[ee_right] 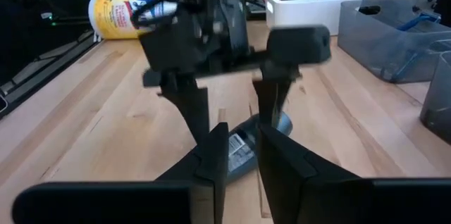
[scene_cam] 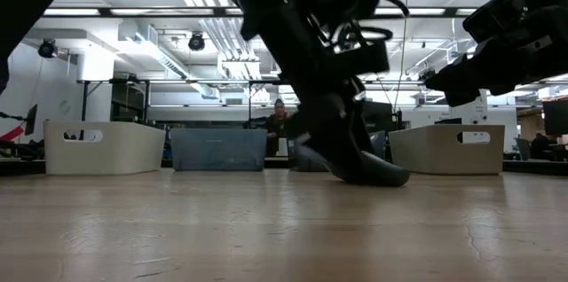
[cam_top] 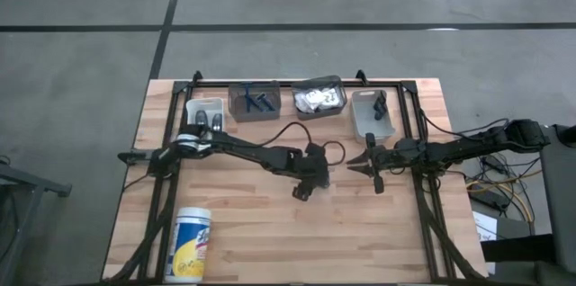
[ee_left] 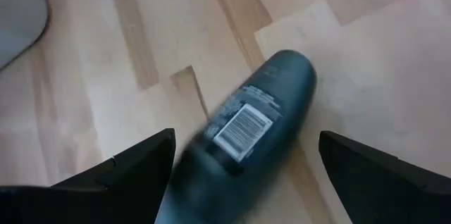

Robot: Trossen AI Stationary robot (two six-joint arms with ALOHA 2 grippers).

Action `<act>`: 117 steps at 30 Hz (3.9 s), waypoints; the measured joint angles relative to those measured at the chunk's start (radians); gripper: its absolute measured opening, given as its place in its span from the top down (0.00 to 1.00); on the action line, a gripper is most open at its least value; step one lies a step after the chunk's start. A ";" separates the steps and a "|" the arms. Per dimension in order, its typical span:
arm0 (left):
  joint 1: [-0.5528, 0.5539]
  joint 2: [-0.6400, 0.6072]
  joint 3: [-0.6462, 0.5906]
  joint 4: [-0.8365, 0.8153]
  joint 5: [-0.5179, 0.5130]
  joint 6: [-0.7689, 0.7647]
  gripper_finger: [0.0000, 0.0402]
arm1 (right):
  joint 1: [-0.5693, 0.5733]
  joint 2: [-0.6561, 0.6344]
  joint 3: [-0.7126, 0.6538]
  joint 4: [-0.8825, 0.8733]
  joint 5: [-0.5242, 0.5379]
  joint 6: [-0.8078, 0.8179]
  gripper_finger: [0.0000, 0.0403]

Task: Pick & Place Travel size toiletries
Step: Put the black deodorant into the white bin

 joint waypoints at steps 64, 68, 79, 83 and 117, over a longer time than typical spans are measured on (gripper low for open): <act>-0.021 -0.018 0.009 -0.211 -0.053 -0.504 0.43 | 0.000 0.000 0.000 0.001 0.000 0.000 0.60; -0.030 -0.019 0.009 -0.228 -0.067 -0.500 0.42 | 0.000 0.000 0.000 0.001 0.000 0.003 0.63; -0.042 -0.045 0.009 -0.247 -0.073 -0.448 0.42 | 0.000 0.000 0.000 0.002 0.000 0.002 0.72; -0.044 -0.089 0.001 -0.243 -0.080 -0.416 0.42 | 0.000 0.000 0.000 0.001 0.000 0.000 0.75; -0.044 -0.974 -0.881 0.305 -0.185 -0.634 0.42 | 0.000 0.000 0.000 0.001 0.000 0.000 0.81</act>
